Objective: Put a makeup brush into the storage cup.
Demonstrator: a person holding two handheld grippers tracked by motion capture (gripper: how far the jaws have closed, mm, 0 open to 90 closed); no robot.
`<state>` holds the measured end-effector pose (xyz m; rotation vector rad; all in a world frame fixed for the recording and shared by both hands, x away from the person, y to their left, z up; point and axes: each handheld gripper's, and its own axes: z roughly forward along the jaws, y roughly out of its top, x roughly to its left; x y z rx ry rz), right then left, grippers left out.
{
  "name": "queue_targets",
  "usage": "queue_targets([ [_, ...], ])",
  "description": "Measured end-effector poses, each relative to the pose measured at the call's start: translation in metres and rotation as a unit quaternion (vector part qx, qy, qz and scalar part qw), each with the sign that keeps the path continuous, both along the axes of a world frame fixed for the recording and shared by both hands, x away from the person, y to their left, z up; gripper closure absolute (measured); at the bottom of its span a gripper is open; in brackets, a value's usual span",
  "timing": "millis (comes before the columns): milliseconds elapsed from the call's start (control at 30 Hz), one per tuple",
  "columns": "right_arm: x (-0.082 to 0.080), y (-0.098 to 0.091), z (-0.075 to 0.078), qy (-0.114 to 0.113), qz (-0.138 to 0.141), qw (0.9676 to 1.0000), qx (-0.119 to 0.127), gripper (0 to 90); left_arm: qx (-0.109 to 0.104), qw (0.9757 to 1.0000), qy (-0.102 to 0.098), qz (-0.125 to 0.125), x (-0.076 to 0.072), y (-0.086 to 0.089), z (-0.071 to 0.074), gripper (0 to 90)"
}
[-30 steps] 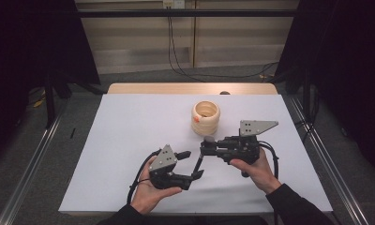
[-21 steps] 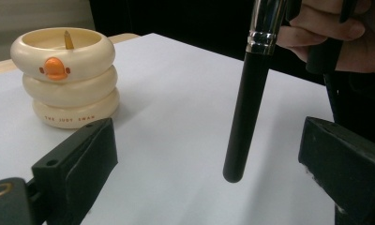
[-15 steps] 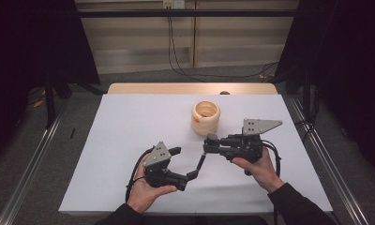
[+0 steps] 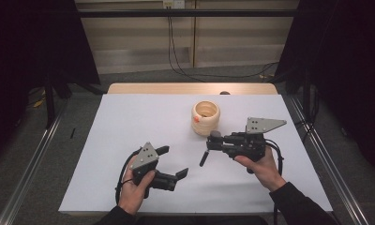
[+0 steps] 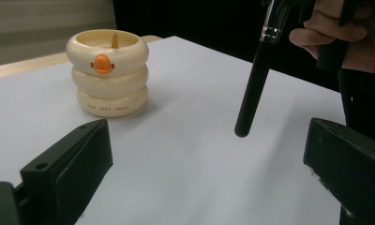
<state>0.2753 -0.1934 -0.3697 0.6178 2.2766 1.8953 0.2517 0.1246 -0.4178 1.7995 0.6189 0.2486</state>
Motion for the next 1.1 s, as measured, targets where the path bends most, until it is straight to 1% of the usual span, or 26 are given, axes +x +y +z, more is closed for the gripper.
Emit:
queue_targets([
  [33,0.000,0.000,0.000,0.000,-0.002,1.0000,-0.002,77.9,-0.005,1.0000,-0.001,0.002,0.000,0.003,0.000,1.4],
  [100,0.000,0.000,0.000,-0.003,-0.004,1.0000,-0.004,77.9,-0.010,0.9998,-0.012,0.013,-0.003,0.006,0.000,1.3],
  [133,0.000,-0.001,0.000,-0.003,-0.006,1.0000,-0.005,77.9,-0.008,0.9998,-0.011,0.011,-0.004,0.008,0.001,1.1],
  [167,0.001,-0.001,0.000,-0.004,-0.005,1.0000,-0.004,77.9,-0.019,0.9997,-0.012,0.008,-0.004,0.011,0.000,1.1],
  [233,0.001,-0.003,0.000,-0.003,-0.007,1.0000,-0.002,77.9,-0.030,0.9994,-0.005,0.014,-0.006,0.015,0.001,0.7],
  [267,0.001,-0.003,0.000,-0.004,-0.006,1.0000,0.000,77.9,-0.031,0.9993,-0.003,0.018,-0.006,0.017,0.001,0.8],
  [300,0.001,-0.004,0.001,-0.005,-0.012,0.9999,-0.004,77.9,-0.026,0.9993,-0.006,0.025,-0.007,0.018,0.001,1.0],
  [333,0.002,-0.005,0.001,-0.006,-0.010,0.9999,-0.002,77.9,-0.023,0.9993,-0.007,0.028,-0.008,0.020,0.000,1.0],
  [367,0.002,-0.006,0.001,-0.005,-0.012,0.9999,-0.001,77.9,-0.021,0.9994,-0.007,0.028,-0.009,0.021,-0.001,1.1],
  [433,0.001,-0.007,0.001,-0.005,-0.016,0.9999,-0.003,77.9,-0.015,0.9993,-0.011,0.033,-0.011,0.024,-0.003,1.3],
  [467,0.002,-0.007,0.001,-0.005,-0.015,0.9999,-0.004,77.9,-0.019,0.9994,-0.003,0.029,-0.011,0.026,-0.004,1.5],
  [500,0.002,-0.008,0.001,-0.006,-0.014,0.9999,-0.003,77.9,-0.022,0.9992,0.002,0.033,-0.011,0.028,-0.005,1.9],
  [533,0.003,-0.008,0.001,-0.006,-0.014,0.9999,-0.002,77.9,-0.012,0.9993,-0.001,0.035,-0.011,0.030,-0.005,2.3],
  [567,0.003,-0.008,0.001,-0.004,-0.012,0.9999,0.000,77.9,-0.003,0.9989,-0.011,0.046,-0.013,0.031,-0.005,2.6],
  [600,0.003,-0.009,0.002,-0.003,-0.017,0.9999,-0.001,77.9,-0.002,0.9986,-0.012,0.051,-0.013,0.033,-0.004,2.5],
  [633,0.003,-0.010,0.002,-0.005,-0.016,0.9999,-0.001,77.9,-0.006,0.9988,-0.007,0.048,-0.013,0.036,-0.003,1.1],
  [733,0.004,-0.011,0.002,-0.007,-0.022,0.9997,-0.004,77.9,0.006,0.9981,-0.021,0.057,-0.017,0.041,-0.004,1.2],
  [767,0.004,-0.012,0.002,-0.008,-0.025,0.9997,-0.005,77.9,0.001,0.9984,-0.013,0.055,-0.018,0.045,-0.006,1.0],
  [833,0.005,-0.013,0.002,-0.009,-0.025,0.9996,-0.004,77.9,0.002,0.9982,-0.013,0.059,-0.020,0.048,-0.009,0.8],
  [867,0.005,-0.014,0.003,-0.009,-0.029,0.9995,-0.007,77.9,0.007,0.9978,-0.015,0.065,-0.020,0.051,-0.011,1.1],
  [967,0.006,-0.015,0.002,-0.009,-0.031,0.9995,-0.006,77.9,0.001,0.9971,-0.007,0.076,-0.019,0.056,-0.016,1.1],
  [1000,0.006,-0.015,0.002,-0.009,-0.030,0.9995,-0.005,77.9,0.005,0.9972,-0.007,0.075,-0.018,0.057,-0.016,1.2],
  [1067,0.006,-0.016,0.003,-0.010,-0.032,0.9994,-0.005,77.9,0.006,0.9972,-0.005,0.074,-0.018,0.057,-0.017,1.4],
  [1100,0.006,-0.017,0.003,-0.011,-0.036,0.9993,-0.006,77.9,0.003,0.9974,-0.005,0.072,-0.019,0.057,-0.018,1.3],
])
